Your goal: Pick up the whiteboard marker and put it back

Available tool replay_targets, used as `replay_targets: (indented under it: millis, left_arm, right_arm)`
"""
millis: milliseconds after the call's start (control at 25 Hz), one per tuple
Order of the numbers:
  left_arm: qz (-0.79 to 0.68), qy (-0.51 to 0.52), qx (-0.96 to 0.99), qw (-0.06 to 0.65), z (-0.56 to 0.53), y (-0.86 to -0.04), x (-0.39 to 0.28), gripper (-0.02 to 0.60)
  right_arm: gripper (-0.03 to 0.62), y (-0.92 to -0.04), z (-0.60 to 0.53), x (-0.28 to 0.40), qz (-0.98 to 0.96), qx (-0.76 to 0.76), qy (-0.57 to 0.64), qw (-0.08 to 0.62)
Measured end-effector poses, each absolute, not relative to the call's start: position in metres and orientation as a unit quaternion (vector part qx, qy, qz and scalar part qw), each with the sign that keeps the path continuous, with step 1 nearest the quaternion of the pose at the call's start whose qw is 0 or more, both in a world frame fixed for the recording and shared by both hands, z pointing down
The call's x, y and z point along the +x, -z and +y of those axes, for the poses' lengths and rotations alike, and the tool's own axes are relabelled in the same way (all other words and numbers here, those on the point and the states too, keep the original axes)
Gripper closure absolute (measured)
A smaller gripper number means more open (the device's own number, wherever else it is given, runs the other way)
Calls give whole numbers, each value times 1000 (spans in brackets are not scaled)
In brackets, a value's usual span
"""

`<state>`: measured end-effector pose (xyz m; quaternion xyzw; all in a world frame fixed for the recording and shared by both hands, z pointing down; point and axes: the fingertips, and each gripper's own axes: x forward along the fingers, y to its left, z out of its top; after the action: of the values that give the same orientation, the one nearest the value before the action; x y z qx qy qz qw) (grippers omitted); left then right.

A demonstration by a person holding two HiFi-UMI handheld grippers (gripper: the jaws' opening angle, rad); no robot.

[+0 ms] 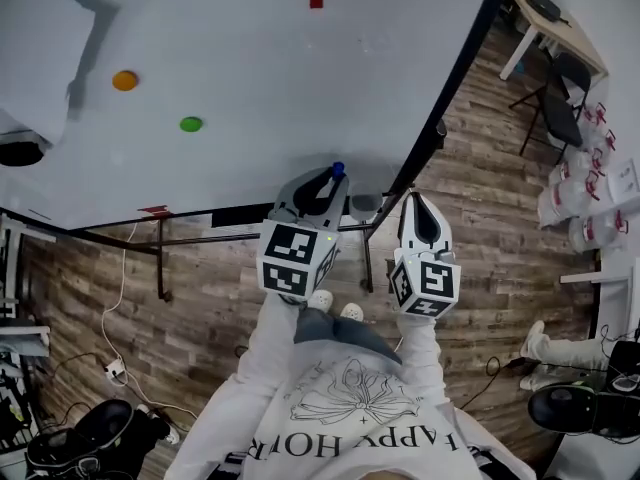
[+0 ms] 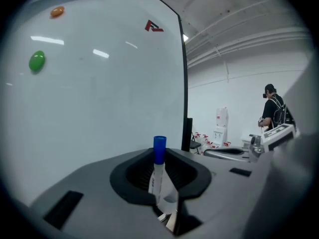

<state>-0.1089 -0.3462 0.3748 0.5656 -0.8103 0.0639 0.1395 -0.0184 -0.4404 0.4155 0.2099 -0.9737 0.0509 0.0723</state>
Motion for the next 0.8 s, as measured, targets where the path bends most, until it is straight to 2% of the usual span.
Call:
replay_targets:
  millis: [520,800]
  left_arm:
    - [-831,-70,533,147,-287,-381,-151,517]
    - [-818,-129,537,162,-275,-419,-164,517]
  right_arm:
    - [583,-411,-398,-63,-981,175,-46,70]
    - [583,-424,-392,-74,-979,177,-49,85]
